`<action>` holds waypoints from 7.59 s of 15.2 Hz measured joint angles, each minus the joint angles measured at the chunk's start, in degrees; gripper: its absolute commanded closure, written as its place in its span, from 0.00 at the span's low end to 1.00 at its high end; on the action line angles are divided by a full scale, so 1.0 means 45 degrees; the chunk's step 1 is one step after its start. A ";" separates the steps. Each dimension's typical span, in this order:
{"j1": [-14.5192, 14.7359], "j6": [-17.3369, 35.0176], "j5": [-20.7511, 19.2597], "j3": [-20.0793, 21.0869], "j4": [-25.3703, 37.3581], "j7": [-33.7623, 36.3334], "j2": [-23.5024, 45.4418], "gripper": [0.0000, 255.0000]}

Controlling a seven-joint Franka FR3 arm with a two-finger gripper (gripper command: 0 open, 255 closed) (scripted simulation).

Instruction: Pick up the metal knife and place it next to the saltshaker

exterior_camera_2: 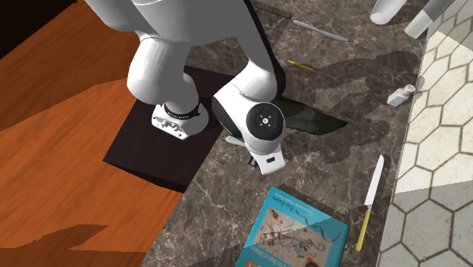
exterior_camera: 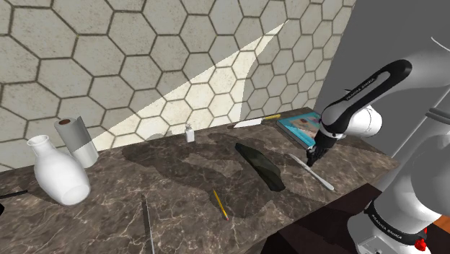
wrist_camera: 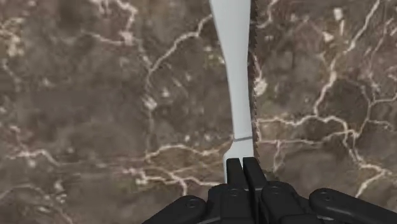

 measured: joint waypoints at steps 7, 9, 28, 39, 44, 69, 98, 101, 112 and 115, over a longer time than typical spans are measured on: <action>-0.1547 -0.0670 -0.3577 0.2743 0.1043 0.3849 0.0248 0.00; -0.1684 -0.0556 -0.4226 0.3170 0.1226 0.4635 0.0548 0.00; -0.1445 0.1147 -0.3815 0.3248 0.1335 0.4456 0.2310 1.00; -0.1670 -0.0424 -0.4433 0.3285 0.1276 0.4923 0.0720 1.00; -0.1828 -0.1765 -0.4673 0.3366 0.1319 0.5048 -0.0583 1.00; -0.1065 -0.6532 -0.3939 0.4659 0.3480 0.6279 -0.3147 1.00; 0.2360 -0.8086 -0.3856 0.8106 1.5128 1.2768 0.7056 1.00; 0.2404 -0.7722 -0.3916 0.8094 1.5015 1.2851 0.7316 1.00; 0.2489 -0.6229 -0.4154 0.7980 1.4604 1.3005 0.8413 1.00; 0.2511 -0.5869 -0.4220 0.7942 1.4540 1.3039 0.8712 1.00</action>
